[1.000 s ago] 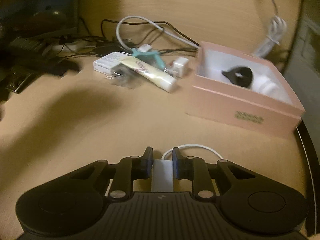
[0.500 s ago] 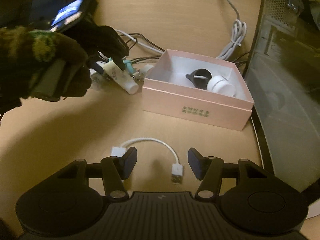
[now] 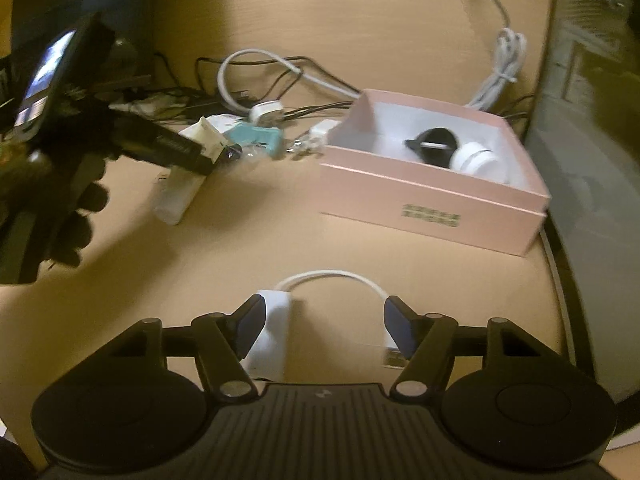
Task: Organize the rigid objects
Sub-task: 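Grasp the cream tube with the left gripper while the right gripper holds the adapter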
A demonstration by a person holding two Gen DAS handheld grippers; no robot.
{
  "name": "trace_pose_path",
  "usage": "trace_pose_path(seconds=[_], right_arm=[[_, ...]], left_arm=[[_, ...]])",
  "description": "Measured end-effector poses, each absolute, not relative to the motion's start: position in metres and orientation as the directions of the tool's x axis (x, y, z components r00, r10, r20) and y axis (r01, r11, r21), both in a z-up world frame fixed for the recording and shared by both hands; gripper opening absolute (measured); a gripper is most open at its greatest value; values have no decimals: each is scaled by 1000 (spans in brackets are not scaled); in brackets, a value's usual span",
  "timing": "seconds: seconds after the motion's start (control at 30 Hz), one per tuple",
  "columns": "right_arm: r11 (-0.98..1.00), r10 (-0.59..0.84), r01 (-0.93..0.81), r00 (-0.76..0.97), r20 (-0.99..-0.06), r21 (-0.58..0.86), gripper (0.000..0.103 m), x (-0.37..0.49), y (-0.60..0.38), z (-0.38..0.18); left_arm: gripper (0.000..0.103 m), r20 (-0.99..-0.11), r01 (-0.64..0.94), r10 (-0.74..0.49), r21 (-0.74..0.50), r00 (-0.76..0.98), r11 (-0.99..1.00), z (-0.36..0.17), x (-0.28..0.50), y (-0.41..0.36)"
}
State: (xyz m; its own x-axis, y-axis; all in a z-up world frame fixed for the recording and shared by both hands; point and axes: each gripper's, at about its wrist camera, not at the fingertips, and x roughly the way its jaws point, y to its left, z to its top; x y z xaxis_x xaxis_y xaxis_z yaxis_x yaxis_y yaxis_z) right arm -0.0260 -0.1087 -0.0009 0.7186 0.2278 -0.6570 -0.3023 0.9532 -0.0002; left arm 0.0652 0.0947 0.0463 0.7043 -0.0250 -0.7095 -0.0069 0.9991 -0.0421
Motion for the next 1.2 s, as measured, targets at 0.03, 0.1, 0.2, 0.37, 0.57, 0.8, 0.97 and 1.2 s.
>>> trace_pose_path(seconds=[0.03, 0.1, 0.2, 0.37, 0.57, 0.8, 0.97, 1.2], right_arm=[[950, 234, -312, 716, -658, -1, 67, -26, -104, -1], [944, 244, -329, 712, -659, -6, 67, -26, -96, -3], [937, 256, -350, 705, -661, -11, 68, -28, -87, -3], [936, 239, -348, 730, -641, -48, 72, -32, -79, -2], [942, 230, -332, 734, -639, -42, 75, -35, -83, -1], [937, 237, -346, 716, -656, -39, 75, -39, -83, -3], [936, 236, -349, 708, -666, -39, 75, -44, -83, -6], [934, 225, -352, 701, -677, -55, 75, -53, -88, -11]], left_arm=[[55, -707, -3, -30, -46, 706, 999, 46, 58, 100], [56, -702, 4, -35, -46, 711, 999, 47, 45, 109], [56, -695, 27, -65, -66, 716, 997, 46, 28, 121], [54, -685, 22, -130, -164, 717, 986, 51, 13, 138], [53, -680, 8, -150, -208, 718, 978, 57, 5, 142], [53, -705, 23, -157, -197, 692, 980, 64, 4, 119], [36, -690, 95, -136, -97, 711, 991, 56, 9, 86], [32, -712, 153, -171, -91, 681, 984, 45, 11, 63]])
